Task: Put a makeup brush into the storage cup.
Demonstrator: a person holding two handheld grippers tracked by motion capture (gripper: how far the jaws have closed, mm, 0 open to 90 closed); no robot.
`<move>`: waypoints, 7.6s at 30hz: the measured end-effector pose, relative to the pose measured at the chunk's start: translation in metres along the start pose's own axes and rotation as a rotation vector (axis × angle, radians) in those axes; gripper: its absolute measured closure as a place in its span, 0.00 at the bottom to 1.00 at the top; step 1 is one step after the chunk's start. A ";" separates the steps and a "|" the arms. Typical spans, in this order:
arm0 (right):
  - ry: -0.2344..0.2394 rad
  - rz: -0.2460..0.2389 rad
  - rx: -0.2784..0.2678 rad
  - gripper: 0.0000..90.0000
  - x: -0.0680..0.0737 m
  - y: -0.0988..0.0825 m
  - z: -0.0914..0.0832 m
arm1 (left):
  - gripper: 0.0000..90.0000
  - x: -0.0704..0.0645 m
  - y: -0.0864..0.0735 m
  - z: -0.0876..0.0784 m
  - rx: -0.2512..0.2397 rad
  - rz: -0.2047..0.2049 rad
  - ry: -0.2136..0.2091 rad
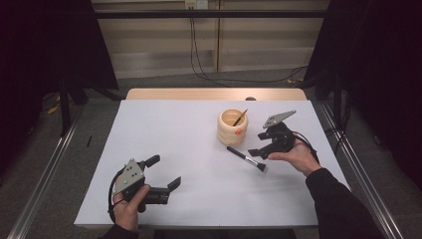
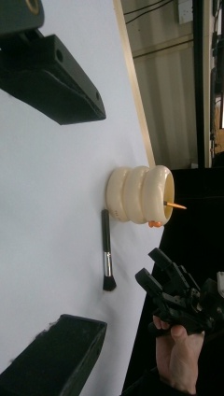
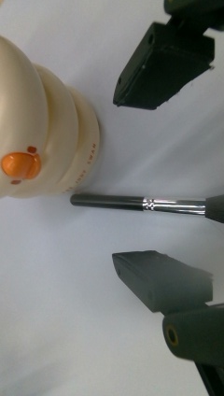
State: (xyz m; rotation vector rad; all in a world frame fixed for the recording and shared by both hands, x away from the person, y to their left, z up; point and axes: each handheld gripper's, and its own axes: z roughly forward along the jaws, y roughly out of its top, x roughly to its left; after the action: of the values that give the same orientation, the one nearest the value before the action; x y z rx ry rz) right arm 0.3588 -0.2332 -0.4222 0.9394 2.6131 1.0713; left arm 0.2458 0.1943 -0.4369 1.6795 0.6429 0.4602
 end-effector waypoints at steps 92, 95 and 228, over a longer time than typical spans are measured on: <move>0.055 -0.026 0.469 0.87 0.004 0.008 0.044 | 0.02 -0.001 -0.001 0.003 0.016 -0.003 -0.030; 0.057 -0.027 0.447 0.87 0.005 0.008 0.039 | 0.02 0.000 -0.001 0.002 0.025 0.007 -0.022; 0.203 -0.085 -0.411 0.87 0.068 -0.018 -0.051 | 0.02 -0.001 -0.001 0.001 0.009 -0.010 -0.023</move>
State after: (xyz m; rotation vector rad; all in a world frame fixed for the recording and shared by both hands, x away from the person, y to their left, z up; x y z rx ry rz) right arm 0.2773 -0.2312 -0.3916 0.6505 2.4039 1.6695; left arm 0.2454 0.1929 -0.4382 1.6873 0.6370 0.4308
